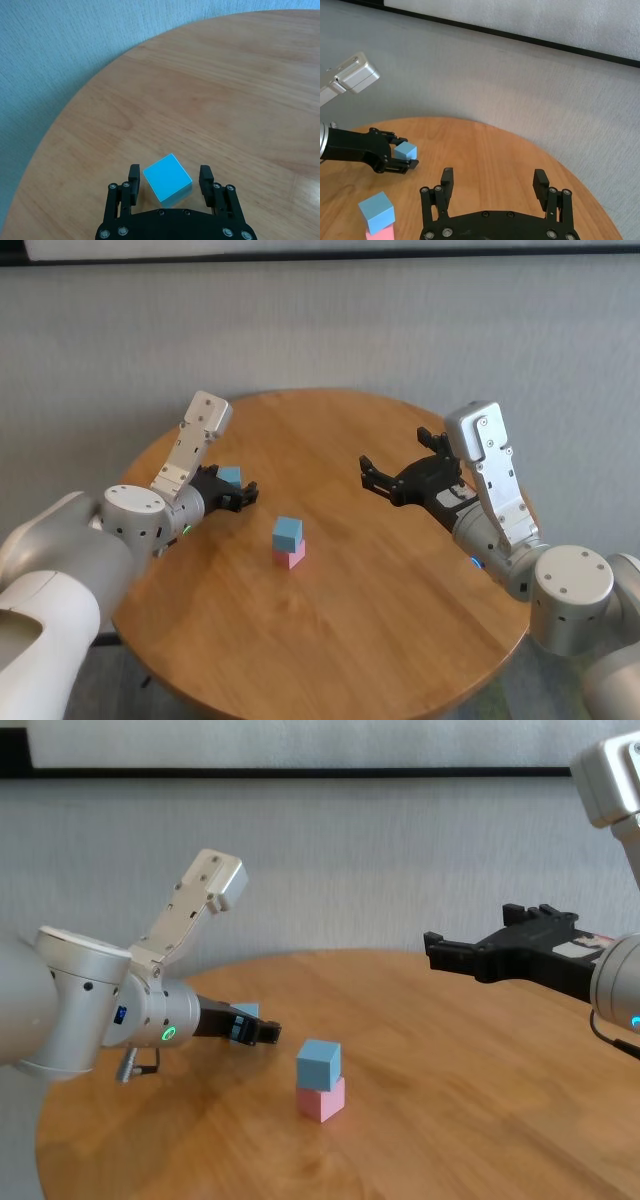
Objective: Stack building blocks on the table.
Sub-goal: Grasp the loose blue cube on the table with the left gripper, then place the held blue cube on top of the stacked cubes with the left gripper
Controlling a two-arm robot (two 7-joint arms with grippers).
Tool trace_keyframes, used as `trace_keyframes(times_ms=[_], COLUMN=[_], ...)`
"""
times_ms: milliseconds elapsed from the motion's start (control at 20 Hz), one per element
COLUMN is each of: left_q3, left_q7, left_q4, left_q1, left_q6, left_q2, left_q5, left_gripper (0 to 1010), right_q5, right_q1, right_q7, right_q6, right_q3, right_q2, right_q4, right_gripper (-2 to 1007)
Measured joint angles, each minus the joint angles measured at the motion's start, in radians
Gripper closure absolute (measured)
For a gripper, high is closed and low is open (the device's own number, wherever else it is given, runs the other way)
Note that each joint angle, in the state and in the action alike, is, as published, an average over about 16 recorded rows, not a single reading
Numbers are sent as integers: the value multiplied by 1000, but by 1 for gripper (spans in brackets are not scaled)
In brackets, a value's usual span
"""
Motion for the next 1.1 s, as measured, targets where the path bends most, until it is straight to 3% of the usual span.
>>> trace_keyframes(times_ms=[300, 600, 850, 1100], left_q3=[-4, -7, -8, -7], left_q7=[2, 4, 6, 7], left_q4=[0, -37, -107, -221], left_q1=[1, 19, 52, 98], left_q6=[-2, 18, 54, 109], left_q2=[0, 5, 17, 36], left_q5=[5, 10, 13, 16], left_gripper=[350, 444, 467, 467], right_q5=[0, 0, 0, 0], right_q1=[0, 0, 0, 0], right_q7=[0, 0, 0, 0], right_q6=[0, 0, 0, 0], right_q3=[0, 0, 0, 0], right_q2=[0, 0, 0, 0], right_q4=[0, 0, 0, 0], right_gripper=[0, 0, 0, 0])
